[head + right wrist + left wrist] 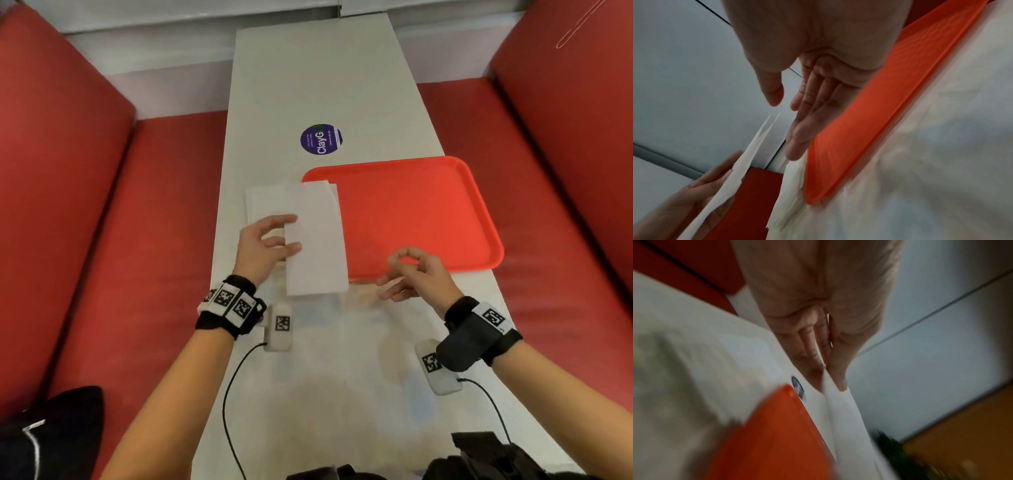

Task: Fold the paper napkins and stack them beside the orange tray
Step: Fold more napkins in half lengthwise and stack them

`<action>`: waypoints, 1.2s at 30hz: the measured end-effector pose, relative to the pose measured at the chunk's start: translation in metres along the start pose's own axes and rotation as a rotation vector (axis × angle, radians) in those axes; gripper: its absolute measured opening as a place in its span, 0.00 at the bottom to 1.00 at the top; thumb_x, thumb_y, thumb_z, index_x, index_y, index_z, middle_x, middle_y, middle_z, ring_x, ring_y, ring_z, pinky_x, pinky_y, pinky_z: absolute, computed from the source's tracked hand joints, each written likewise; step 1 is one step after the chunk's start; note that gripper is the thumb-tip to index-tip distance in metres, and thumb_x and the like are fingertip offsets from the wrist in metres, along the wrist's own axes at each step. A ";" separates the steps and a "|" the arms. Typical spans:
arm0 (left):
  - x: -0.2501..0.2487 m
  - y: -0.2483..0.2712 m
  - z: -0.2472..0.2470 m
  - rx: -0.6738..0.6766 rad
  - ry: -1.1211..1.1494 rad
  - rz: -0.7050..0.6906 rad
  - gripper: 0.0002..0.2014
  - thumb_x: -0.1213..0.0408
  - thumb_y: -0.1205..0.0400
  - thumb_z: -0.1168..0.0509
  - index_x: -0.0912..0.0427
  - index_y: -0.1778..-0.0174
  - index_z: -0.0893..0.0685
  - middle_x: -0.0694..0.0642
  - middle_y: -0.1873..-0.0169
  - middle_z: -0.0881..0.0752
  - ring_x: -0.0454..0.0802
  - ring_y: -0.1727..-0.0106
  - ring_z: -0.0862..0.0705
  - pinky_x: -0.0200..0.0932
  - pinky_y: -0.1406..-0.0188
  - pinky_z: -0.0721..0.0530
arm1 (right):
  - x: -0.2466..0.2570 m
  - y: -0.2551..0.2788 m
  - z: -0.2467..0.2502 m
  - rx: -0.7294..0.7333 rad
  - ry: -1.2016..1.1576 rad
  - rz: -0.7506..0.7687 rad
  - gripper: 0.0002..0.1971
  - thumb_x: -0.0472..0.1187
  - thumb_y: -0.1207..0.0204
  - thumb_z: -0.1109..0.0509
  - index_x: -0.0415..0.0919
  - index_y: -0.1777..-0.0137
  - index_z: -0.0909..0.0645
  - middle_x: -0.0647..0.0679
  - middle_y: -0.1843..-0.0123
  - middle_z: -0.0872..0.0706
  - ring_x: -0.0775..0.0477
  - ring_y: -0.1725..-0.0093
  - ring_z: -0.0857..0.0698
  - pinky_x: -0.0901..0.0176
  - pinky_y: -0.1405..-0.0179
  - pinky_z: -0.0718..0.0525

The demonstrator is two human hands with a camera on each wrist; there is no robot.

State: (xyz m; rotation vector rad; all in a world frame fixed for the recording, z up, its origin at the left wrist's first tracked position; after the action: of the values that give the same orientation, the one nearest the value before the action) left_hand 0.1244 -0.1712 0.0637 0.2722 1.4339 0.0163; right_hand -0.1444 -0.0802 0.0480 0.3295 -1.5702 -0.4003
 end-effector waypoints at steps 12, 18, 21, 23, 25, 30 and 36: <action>0.053 -0.119 0.064 -0.076 -0.671 0.171 0.23 0.75 0.26 0.25 0.55 0.35 0.13 0.60 0.41 0.16 0.50 0.64 0.21 0.41 0.47 0.20 | -0.008 -0.008 0.078 -0.373 -0.001 0.017 0.04 0.42 0.17 0.33 0.43 0.52 0.23 0.41 0.65 0.09 0.43 0.75 0.12 0.61 0.76 0.16; 0.062 -0.105 0.045 -0.080 -1.084 0.107 0.23 0.68 0.23 0.28 0.49 0.31 0.17 0.63 0.26 0.34 0.65 0.28 0.33 0.58 0.33 0.27 | -0.039 0.018 0.097 -0.467 -0.020 -0.031 0.04 0.41 0.19 0.31 0.43 0.54 0.21 0.40 0.66 0.10 0.42 0.78 0.15 0.60 0.76 0.18; 0.050 -0.074 0.014 -0.197 -1.289 -0.047 0.24 0.71 0.24 0.30 0.51 0.32 0.20 0.65 0.23 0.37 0.68 0.26 0.36 0.64 0.39 0.28 | -0.054 0.034 0.097 -0.459 0.031 -0.073 0.03 0.39 0.19 0.31 0.41 0.54 0.19 0.39 0.66 0.10 0.43 0.78 0.16 0.59 0.76 0.19; 0.045 -0.045 -0.017 -0.200 -1.189 -0.153 0.21 0.73 0.26 0.32 0.54 0.38 0.18 0.65 0.26 0.33 0.68 0.26 0.35 0.64 0.40 0.27 | -0.063 0.043 0.097 -0.441 0.063 -0.099 0.04 0.37 0.18 0.32 0.37 0.52 0.19 0.37 0.65 0.10 0.43 0.78 0.16 0.59 0.77 0.20; 0.050 -0.011 -0.054 -0.118 -1.003 -0.216 0.15 0.72 0.26 0.33 0.55 0.45 0.14 0.63 0.33 0.26 0.66 0.31 0.30 0.61 0.39 0.25 | -0.073 0.049 0.098 -0.406 0.105 -0.133 0.06 0.37 0.19 0.32 0.34 0.51 0.18 0.34 0.63 0.10 0.43 0.77 0.16 0.60 0.77 0.20; 0.080 0.080 -0.152 0.326 -0.709 -0.161 0.07 0.69 0.21 0.34 0.59 0.49 0.15 0.53 0.56 0.18 0.51 0.55 0.22 0.48 0.50 0.20 | -0.107 0.067 0.094 -0.315 0.389 -0.255 0.04 0.37 0.24 0.26 0.37 0.57 0.15 0.39 0.63 0.09 0.43 0.72 0.13 0.59 0.75 0.16; 0.101 0.135 -0.221 0.576 -0.744 -0.072 0.12 0.55 0.19 0.32 0.60 0.49 0.22 0.52 0.55 0.25 0.50 0.54 0.25 0.48 0.52 0.21 | -0.141 0.086 0.106 -0.455 0.624 -0.198 0.10 0.37 0.33 0.19 0.43 0.55 0.17 0.47 0.62 0.16 0.42 0.61 0.16 0.55 0.61 0.18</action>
State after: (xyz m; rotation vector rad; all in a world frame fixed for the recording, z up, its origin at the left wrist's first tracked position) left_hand -0.0573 0.0164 -0.0332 0.6235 0.6763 -0.5150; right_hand -0.2414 0.0648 -0.0417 0.2242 -0.8094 -0.7147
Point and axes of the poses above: each hand's wrist, its own y-axis away from the middle knuckle, its own z-axis out of the back of the hand, x = y × z, the point moved 2 cm from there along -y, towards the middle knuckle
